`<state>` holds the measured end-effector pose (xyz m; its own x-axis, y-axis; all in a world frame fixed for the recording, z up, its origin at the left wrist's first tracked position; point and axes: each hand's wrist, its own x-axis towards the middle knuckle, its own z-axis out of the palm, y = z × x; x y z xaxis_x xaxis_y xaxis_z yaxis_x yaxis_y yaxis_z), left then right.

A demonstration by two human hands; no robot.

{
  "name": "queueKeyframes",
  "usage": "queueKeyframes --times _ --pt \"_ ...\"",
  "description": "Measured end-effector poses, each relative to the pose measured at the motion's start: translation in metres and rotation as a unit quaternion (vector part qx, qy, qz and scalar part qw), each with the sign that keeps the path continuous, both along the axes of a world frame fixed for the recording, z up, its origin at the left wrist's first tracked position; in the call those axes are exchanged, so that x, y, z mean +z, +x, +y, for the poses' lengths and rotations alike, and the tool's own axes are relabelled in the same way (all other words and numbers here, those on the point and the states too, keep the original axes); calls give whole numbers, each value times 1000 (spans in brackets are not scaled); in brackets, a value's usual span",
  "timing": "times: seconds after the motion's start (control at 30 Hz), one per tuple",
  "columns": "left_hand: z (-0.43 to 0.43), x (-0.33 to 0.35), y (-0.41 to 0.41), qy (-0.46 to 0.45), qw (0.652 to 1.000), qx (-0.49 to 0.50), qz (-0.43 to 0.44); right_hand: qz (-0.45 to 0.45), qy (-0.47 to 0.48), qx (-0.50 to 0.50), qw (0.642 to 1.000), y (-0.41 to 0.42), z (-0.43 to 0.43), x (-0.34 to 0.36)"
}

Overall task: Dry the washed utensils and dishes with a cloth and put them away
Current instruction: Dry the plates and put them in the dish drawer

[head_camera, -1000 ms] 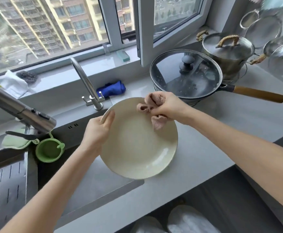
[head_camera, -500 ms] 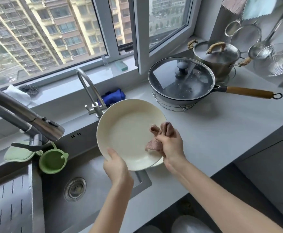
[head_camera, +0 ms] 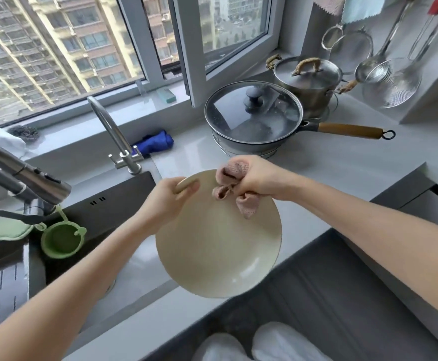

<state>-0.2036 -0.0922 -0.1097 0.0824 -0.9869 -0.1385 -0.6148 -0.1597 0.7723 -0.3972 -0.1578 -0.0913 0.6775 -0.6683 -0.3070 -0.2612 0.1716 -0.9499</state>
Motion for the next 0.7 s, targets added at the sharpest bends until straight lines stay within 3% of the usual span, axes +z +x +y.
queueKeyframes --times 0.13,0.23,0.33,0.43,0.5,0.6,0.7 --pt "13 -5 -32 -14 982 175 70 -72 69 -82 992 -52 -2 -17" --pt "23 -3 -65 -38 930 319 179 -163 163 -211 950 -82 13 -42" --pt "31 -9 -116 -63 877 425 214 -224 196 -336 893 -98 42 -60" --pt "46 -24 -172 -74 793 553 243 -224 214 -436 845 -109 72 -71" --pt "65 -34 -205 -103 769 567 277 -215 211 -479 825 -124 82 -76" --pt "97 -40 -225 -64 788 510 338 -144 182 -449 863 -155 94 -81" --pt "117 -29 -207 -13 863 361 353 -113 161 -433 880 -186 118 -75"
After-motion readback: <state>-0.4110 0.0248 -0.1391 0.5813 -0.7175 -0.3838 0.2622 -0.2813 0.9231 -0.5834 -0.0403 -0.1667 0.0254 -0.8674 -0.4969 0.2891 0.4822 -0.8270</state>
